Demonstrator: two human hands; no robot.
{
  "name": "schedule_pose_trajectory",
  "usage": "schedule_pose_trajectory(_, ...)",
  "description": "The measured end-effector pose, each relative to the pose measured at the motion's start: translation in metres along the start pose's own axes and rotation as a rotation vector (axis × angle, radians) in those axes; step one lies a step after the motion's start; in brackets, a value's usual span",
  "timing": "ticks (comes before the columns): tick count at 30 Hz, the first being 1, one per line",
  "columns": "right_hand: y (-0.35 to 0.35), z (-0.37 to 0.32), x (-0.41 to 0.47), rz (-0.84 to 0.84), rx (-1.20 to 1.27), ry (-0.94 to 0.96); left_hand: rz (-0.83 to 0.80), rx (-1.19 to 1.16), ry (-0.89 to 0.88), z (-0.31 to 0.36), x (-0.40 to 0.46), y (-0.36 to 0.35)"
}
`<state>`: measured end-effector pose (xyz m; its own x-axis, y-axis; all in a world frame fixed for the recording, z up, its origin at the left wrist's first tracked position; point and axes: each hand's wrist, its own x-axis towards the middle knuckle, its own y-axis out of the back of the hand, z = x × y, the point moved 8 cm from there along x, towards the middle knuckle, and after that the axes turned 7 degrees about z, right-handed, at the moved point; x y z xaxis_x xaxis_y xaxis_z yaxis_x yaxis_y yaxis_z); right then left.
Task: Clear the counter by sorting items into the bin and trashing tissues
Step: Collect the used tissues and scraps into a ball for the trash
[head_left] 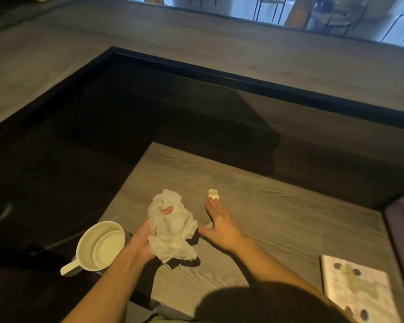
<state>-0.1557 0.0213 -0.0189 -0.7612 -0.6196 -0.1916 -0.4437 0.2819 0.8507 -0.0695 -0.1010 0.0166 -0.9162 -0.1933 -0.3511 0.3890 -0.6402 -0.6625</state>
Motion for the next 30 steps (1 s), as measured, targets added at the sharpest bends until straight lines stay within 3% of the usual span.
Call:
schedule_pose_trajectory(1, -0.004, -0.001, -0.002, 0.002, -0.036, 0.038, 0.066, -0.005, 0.072, -0.004, 0.000, -0.003)
schedule_pose_trajectory(2, -0.007, -0.002, -0.005, 0.031, -0.043, 0.078, 0.148, -0.081, 0.288, -0.020, -0.001, 0.002)
schedule_pose_trajectory(3, -0.008, -0.002, -0.008, 0.076, -0.026, 0.105, 0.346, 0.060, 0.385, -0.024, -0.004, 0.017)
schedule_pose_trajectory(5, -0.005, -0.004, -0.017, 0.197, -0.017, 0.165, 0.400, 0.011, 0.282, -0.009, -0.016, 0.006)
schedule_pose_trajectory(6, -0.004, -0.005, -0.021, 0.266, -0.036, 0.195, 0.509, 0.058, 0.232, -0.008, -0.019, 0.006)
schedule_pose_trajectory(8, -0.006, 0.000, -0.028, 0.348, -0.047, 0.183, 0.539, 0.062, 0.239, -0.008, -0.022, 0.001)
schedule_pose_trajectory(14, -0.009, 0.016, -0.036, 0.323, -0.063, 0.044, 0.428, 0.084, 0.302, -0.018, -0.019, -0.009)
schedule_pose_trajectory(18, 0.039, 0.018, -0.042, 0.512, 0.514, -0.376, 0.402, 0.108, 0.336, -0.020, -0.024, -0.017)
schedule_pose_trajectory(20, 0.069, -0.005, -0.045, 0.619, 0.761, -0.368, 0.440, 0.137, 0.309, -0.020, -0.024, -0.012)
schedule_pose_trajectory(22, 0.091, -0.036, -0.047, 0.614, 0.831, -0.246, 0.477, 0.181, 0.256, -0.021, -0.022, -0.009)
schedule_pose_trajectory(24, 0.093, -0.062, -0.046, 0.509, 0.746, -0.140, 0.455, 0.169, 0.267, -0.025, -0.022, -0.020)
schedule_pose_trajectory(26, 0.078, -0.070, -0.049, 0.386, 0.617, -0.121, 0.335, 0.141, 0.329, -0.029, -0.024, -0.047)
schedule_pose_trajectory(30, 0.078, -0.050, -0.063, 0.383, 0.269, -0.193, 0.148, 0.079, 0.383, -0.038, -0.029, -0.089)
